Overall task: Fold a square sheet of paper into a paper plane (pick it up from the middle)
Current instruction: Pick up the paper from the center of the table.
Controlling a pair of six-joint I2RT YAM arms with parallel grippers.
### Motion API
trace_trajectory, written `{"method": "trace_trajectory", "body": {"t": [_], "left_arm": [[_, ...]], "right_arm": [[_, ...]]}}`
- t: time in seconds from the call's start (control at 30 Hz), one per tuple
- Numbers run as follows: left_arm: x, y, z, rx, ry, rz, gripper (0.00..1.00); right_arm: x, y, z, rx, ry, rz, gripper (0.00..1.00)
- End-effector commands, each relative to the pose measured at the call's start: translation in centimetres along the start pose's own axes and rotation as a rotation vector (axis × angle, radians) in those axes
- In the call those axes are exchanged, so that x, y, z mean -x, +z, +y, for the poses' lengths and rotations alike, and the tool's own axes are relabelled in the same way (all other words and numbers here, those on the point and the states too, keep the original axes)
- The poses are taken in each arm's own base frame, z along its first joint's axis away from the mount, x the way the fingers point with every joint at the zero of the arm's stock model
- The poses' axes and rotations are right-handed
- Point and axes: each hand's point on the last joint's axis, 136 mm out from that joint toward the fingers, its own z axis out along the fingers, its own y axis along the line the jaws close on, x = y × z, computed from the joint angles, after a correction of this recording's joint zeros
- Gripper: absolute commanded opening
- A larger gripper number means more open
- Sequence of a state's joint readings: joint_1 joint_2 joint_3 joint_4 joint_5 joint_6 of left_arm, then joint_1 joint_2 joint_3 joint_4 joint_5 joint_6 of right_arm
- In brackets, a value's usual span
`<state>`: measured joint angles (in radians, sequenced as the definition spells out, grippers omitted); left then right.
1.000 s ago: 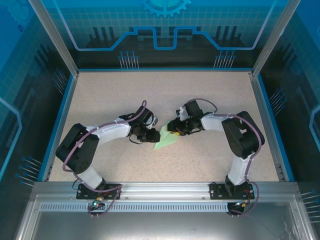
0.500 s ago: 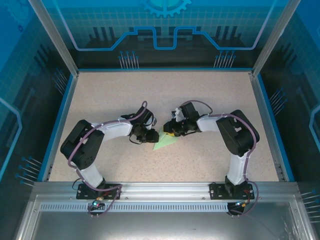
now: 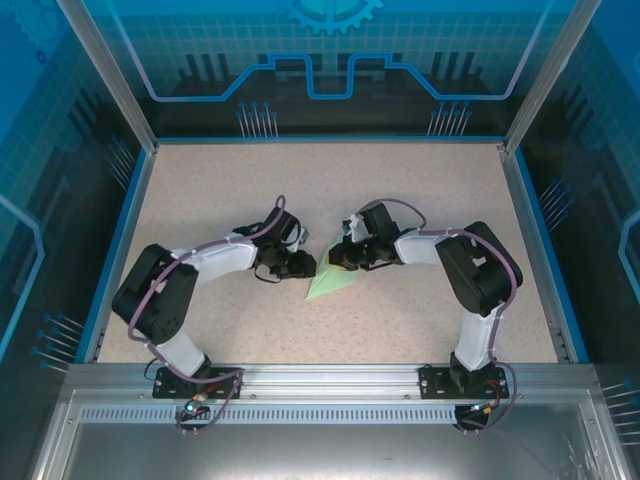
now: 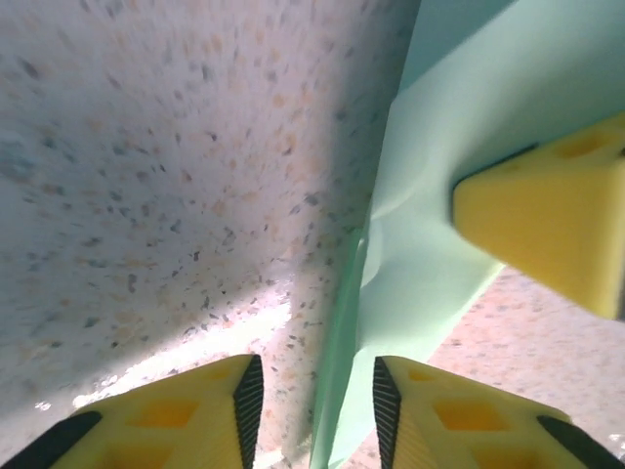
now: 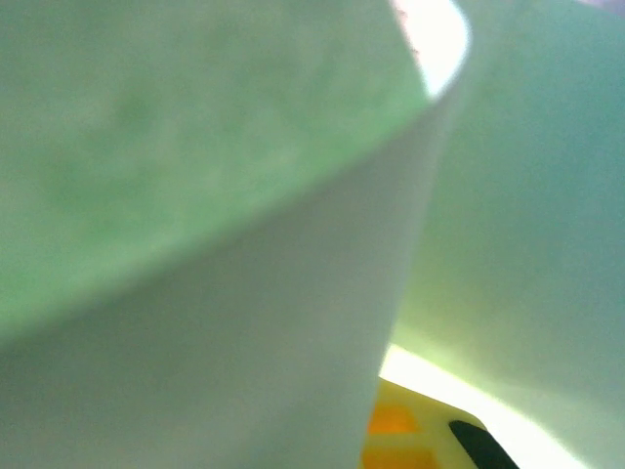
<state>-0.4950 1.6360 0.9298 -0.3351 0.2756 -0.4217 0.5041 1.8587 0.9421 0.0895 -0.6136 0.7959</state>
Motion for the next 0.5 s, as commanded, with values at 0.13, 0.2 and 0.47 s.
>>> {"method": "trace_trajectory", "body": {"t": [0.13,0.2,0.47], "left_arm": [[2.1,-6.1,-3.5,-0.195,-0.041,-0.13,0.52],[2.3,-7.5,-4.9,-0.27,-0.016,-0.171,0.58],[3.2,-12.6,-8.8,-0.49,0.058,-0.328,0.69]], "right_arm": [[0.5,-4.2,5.6,0.115,-0.138,-0.043,0.07],[0.9,-5.5,7.1,0.153,-0.159,-0.06,0.06],[2.2,-10.7,13.0,0.339,-0.217,-0.111,0.07]]}}
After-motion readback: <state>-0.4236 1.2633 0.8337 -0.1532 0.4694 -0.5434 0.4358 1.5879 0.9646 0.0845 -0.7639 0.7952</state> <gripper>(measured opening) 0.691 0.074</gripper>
